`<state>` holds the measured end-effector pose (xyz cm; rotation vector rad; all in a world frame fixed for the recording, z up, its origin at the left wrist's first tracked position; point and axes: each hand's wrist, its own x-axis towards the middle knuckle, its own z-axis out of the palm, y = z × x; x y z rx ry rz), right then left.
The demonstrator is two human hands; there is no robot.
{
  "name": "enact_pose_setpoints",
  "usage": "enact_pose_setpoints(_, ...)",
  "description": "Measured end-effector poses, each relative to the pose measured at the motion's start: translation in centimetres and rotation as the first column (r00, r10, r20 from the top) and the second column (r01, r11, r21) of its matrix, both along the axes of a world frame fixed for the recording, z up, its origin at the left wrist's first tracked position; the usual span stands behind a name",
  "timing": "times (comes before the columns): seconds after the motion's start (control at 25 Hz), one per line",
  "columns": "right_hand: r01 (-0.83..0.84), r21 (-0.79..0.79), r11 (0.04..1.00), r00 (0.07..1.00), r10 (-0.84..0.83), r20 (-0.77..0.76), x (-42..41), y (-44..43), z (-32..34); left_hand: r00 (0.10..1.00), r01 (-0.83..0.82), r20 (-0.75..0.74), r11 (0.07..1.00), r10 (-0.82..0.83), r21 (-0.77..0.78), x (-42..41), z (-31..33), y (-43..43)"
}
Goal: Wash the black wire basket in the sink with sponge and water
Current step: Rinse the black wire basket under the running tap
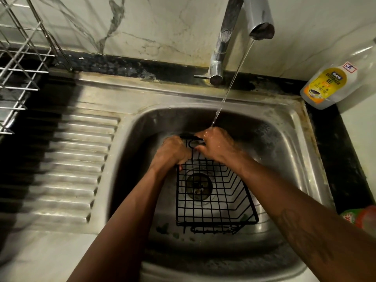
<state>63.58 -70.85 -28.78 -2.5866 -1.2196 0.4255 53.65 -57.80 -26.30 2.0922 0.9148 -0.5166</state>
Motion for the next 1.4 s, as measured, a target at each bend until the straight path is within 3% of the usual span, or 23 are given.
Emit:
enact_pose_setpoints(0.08, -0.03, -0.023, 0.999, 0.998, 0.032, 0.059, -0.3, 0.7, 0.1, 0.999, 0.032, 0.02, 0.999, -0.032, 0.003, 0.2, -0.2, -0.5)
enact_pose_setpoints(0.2, -0.036, -0.213, 0.976, 0.98, 0.077, 0.185, -0.4, 0.9, -0.8, 0.989, 0.147, 0.003, 0.989, -0.147, 0.03, 0.6, -0.3, -1.5)
enact_pose_setpoints(0.32, 0.001, -0.254, 0.967, 0.981, 0.048, 0.187, -0.7, -0.1, -1.1, 0.989, 0.146, -0.015, 0.989, -0.147, -0.031, 1.0, 0.0, -1.8)
enact_pose_setpoints(0.52, -0.114, -0.255, 0.96, 0.991, 0.091, -0.098, 1.4, -0.1, 0.1, 0.989, 0.148, 0.006, 0.988, -0.148, -0.037, 1.3, 0.0, -1.8)
enact_pose_setpoints(0.6, -0.155, -0.269, 0.951, 0.983, 0.122, -0.137, 1.6, -0.2, 0.4, 0.988, 0.156, 0.028, 0.987, -0.155, -0.035, 1.3, 0.0, -1.8)
enact_pose_setpoints(0.76, -0.005, -0.246, 0.969, 1.0, 0.008, 0.009, 1.0, -0.4, 0.0, 0.991, 0.134, 0.0, 0.981, -0.135, -0.139, 0.9, -0.1, -1.5)
enact_pose_setpoints(0.96, -0.02, -0.282, 0.959, 0.986, 0.065, 0.153, 0.3, -0.9, -0.3, 0.998, 0.066, 0.0, 0.991, -0.067, -0.116, 1.1, 0.0, -2.0)
enact_pose_setpoints(1.04, -0.013, -0.252, 0.968, 0.987, 0.053, 0.153, -0.1, -1.0, -0.6, 0.997, 0.072, 0.005, 0.993, -0.072, -0.09, 1.1, 0.1, -2.0)
enact_pose_setpoints(1.2, -0.025, -0.249, 0.968, 1.0, 0.029, 0.012, 0.4, 0.0, -0.2, 0.998, 0.057, -0.023, 0.995, -0.059, -0.079, 0.8, 0.2, -1.2)
enact_pose_setpoints(1.32, 0.011, -0.354, 0.935, 0.984, 0.051, 0.168, 0.8, 0.2, -0.3, 0.999, 0.003, -0.045, 0.999, -0.004, -0.033, 0.8, 0.5, -0.3)
enact_pose_setpoints(1.4, 0.078, -0.355, 0.932, 0.984, -0.015, 0.177, 1.0, 0.6, -0.3, 0.999, 0.004, -0.039, 1.0, -0.005, -0.026, 0.8, 0.7, 0.0)
